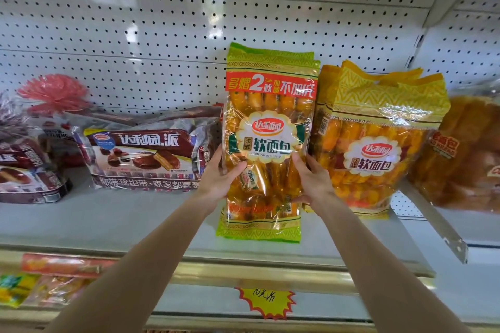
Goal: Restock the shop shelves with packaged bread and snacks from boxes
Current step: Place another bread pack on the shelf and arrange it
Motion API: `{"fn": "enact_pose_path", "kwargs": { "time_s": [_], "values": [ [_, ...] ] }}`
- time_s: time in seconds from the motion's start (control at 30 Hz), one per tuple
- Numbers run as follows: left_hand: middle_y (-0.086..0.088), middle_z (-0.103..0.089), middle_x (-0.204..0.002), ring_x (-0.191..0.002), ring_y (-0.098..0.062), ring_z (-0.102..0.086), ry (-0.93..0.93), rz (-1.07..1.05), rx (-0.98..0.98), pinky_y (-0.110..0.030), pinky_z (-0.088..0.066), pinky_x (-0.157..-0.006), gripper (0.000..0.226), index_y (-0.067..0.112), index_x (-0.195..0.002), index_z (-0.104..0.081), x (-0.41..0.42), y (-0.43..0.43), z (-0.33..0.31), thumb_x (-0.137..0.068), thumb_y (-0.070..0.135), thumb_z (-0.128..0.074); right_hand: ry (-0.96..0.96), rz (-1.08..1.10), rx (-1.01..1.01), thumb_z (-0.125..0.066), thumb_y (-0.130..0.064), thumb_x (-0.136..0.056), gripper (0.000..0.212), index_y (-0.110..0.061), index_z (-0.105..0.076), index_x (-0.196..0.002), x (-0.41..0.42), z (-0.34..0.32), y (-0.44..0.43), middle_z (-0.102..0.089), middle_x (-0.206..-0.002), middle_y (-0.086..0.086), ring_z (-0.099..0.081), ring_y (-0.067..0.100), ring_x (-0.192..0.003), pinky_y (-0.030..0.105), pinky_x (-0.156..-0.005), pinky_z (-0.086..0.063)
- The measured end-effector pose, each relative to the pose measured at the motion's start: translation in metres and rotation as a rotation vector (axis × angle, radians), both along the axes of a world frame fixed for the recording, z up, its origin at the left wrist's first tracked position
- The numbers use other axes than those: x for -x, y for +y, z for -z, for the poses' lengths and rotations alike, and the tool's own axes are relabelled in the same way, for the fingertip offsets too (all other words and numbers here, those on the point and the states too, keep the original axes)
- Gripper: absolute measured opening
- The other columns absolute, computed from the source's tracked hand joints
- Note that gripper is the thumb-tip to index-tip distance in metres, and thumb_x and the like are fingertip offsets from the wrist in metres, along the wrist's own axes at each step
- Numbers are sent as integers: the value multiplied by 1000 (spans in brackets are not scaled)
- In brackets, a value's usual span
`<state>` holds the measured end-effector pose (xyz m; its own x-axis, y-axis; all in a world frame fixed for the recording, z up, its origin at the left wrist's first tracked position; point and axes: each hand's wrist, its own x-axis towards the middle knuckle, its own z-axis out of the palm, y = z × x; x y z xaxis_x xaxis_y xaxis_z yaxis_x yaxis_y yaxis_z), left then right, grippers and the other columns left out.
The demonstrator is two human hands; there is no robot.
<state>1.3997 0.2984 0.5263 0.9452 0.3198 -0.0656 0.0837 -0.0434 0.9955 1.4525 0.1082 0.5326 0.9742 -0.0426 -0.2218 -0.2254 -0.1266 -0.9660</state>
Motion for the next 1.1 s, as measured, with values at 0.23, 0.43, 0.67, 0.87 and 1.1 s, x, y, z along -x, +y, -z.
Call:
{"fn": "enact_pose_path", "kwargs": {
  "time_s": [0.23, 0.43, 0.67, 0.87, 1.1],
  "values": [
    [19, -62, -108, -107, -8, -57, -119, -24, 3, -45, -40, -108, 73, 36, -148, -33, -15, -1, 5, -87, 18, -69, -72, 70, -143, -61, -50, -88, 61, -31, -45, -143, -17, 6, 7, -54, -138, 0, -47, 30, -130, 59, -100, -45],
    [17, -64, -115, -114, -9, -57, -174, -8, 1, -43, -44, -106, 73, 33, -149, -33, -24, 0, 11, -87, 19, -70, -103, 101, -219, -64, -49, -86, 56, -33, -51, -138, -24, 10, 12, -63, -118, -6, -54, 26, -123, 56, -98, -47],
    [9, -65, -126, -122, -14, -57, -227, 13, 54, -50, -44, -105, 71, 38, -144, -40, -35, 3, 19, -85, 16, -71, -155, 112, -298, -68, -47, -83, 61, -31, -50, -140, -32, 16, 17, -67, -121, -4, -58, 23, -119, 55, -98, -48],
    [3, -66, -124, -119, -14, -59, -265, 35, 82, -47, -46, -104, 70, 31, -147, -38, -41, 2, 22, -87, 10, -68, -193, 128, -324, -70, -44, -82, 63, -27, -51, -140, -42, 19, 21, -66, -124, -3, -58, 22, -119, 55, -99, -48],
    [7, -63, -128, -120, -11, -58, -253, 39, 71, -43, -45, -105, 73, 33, -149, -33, -34, -1, 21, -88, 9, -66, -166, 108, -314, -68, -45, -85, 62, -31, -46, -142, -39, 18, 18, -60, -133, -4, -53, 23, -125, 55, -103, -44]
  ]
}}
